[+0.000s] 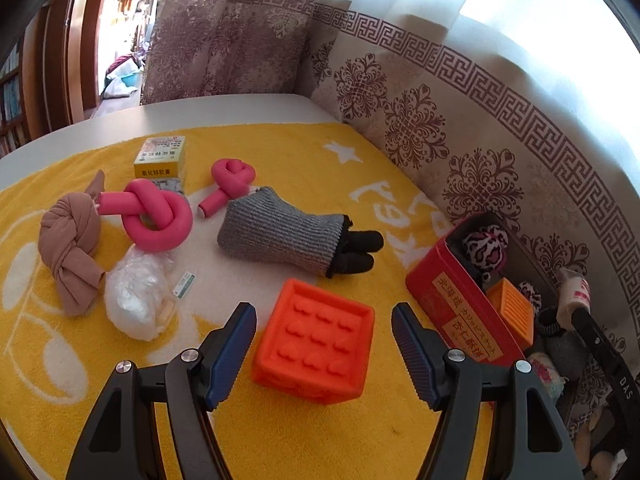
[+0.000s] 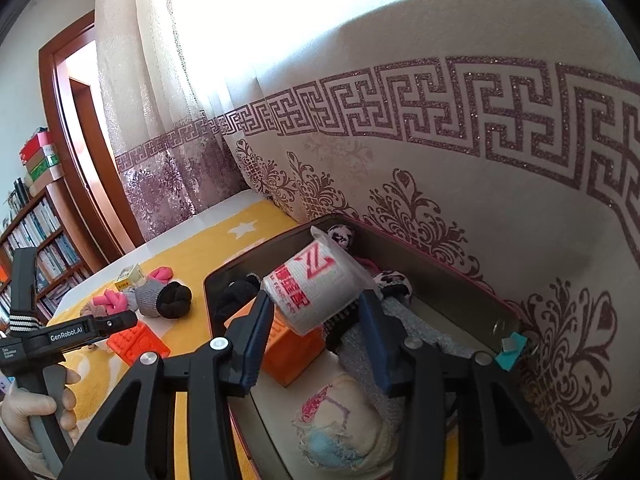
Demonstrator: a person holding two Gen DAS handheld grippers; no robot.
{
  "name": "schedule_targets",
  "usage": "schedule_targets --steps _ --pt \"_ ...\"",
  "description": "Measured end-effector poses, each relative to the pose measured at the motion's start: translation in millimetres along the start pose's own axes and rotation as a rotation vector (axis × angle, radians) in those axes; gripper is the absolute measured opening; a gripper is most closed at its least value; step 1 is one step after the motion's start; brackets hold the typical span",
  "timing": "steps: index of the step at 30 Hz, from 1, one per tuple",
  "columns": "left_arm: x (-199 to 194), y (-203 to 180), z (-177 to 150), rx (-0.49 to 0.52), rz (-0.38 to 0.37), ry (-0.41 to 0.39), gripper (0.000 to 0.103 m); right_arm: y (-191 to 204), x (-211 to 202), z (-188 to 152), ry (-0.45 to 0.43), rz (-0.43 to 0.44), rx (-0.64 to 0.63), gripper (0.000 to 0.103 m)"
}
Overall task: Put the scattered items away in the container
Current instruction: 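Grasp the second orange cube with the left tool, then lower the orange cube into the red box and open the left tool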
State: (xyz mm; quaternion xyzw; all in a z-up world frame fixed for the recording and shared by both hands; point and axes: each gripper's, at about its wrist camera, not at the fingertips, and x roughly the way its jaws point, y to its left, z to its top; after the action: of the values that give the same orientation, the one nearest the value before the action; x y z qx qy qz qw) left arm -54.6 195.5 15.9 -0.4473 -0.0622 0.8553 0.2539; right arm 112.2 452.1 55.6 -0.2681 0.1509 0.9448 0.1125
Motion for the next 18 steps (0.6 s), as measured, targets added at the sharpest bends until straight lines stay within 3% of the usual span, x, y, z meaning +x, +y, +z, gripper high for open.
schedule_targets --steps 2,8,10,14,18 --pt "3.6 -7.5 -4.4 0.039 0.023 -0.003 0.077 0.6 2.2 -0.4 0.006 0.0 -0.001 0.048" --pt "30.3 -9.4 -12.6 0.083 0.111 0.043 0.077 1.3 3.2 0.6 0.008 0.006 -0.004 0.048" --pt "34.4 -4.9 -13.5 0.062 0.103 0.055 0.062 -0.3 2.7 1.1 0.007 0.007 0.002 0.048" --pt "25.3 -7.5 -6.3 0.056 0.089 0.021 0.054 -4.2 3.0 2.4 0.009 0.006 0.019 0.048" --pt "17.3 -20.0 4.8 0.062 0.052 -0.011 0.054 -5.4 3.1 2.4 0.01 0.006 0.019 0.048"
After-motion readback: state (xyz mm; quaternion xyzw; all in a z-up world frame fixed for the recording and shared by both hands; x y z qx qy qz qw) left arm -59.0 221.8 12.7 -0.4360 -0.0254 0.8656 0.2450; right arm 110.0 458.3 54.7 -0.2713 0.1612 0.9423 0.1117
